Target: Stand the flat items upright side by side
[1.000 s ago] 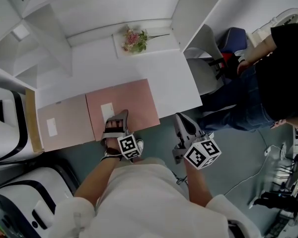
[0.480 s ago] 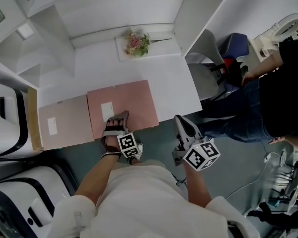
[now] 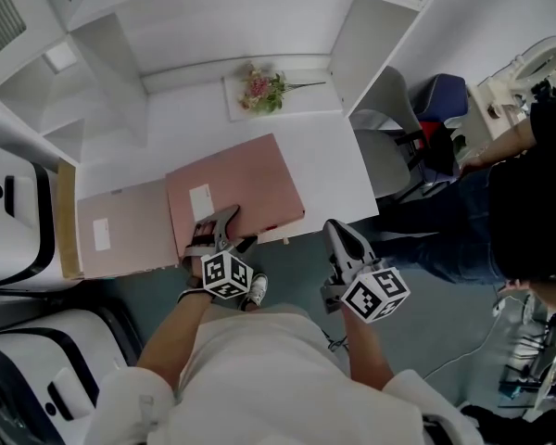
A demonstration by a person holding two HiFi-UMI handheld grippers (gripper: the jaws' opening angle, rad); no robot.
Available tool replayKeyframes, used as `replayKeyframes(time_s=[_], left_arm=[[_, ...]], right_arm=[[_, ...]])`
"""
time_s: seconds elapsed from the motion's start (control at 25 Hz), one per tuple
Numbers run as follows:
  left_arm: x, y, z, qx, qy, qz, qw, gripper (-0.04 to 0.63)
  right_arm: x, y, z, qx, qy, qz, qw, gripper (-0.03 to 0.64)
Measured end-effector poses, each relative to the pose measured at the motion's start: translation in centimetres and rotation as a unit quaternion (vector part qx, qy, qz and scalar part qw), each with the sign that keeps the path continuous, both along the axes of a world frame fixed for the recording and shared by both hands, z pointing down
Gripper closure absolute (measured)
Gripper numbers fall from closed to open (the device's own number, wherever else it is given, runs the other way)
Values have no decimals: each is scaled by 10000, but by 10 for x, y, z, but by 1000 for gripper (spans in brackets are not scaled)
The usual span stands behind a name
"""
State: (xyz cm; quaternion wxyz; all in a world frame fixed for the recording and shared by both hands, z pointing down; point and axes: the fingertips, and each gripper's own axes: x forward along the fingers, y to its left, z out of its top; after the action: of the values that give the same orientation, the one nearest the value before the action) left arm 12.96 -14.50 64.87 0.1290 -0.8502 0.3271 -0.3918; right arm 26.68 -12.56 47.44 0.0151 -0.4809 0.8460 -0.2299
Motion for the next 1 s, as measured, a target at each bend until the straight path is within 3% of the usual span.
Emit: replayKeyframes(time_s=[0.16,0.32,0.6,0.84,1.0], left_arm=[[-4,-11,-39,235,934,-219,9951,195],[-23,-21,-73,444,1920,-430,9794,198],[-67,-43,-123,637,3215,-1004,9394,198],[-101,-48,-148,736,4165,-1501,8936,198],[-118,-42,-150,736,4349,-1626,8826,199]], right_arm=[[1,4,-1,2,-2,-1,10000,615],[1,8,-4,43,19,24,10000,615],[-3,11,-11,129,69,-37,9999,615],[-23,8,-12,102,93,-213,9997,615],[-37,4,-11,74,97,-325,9994,615]])
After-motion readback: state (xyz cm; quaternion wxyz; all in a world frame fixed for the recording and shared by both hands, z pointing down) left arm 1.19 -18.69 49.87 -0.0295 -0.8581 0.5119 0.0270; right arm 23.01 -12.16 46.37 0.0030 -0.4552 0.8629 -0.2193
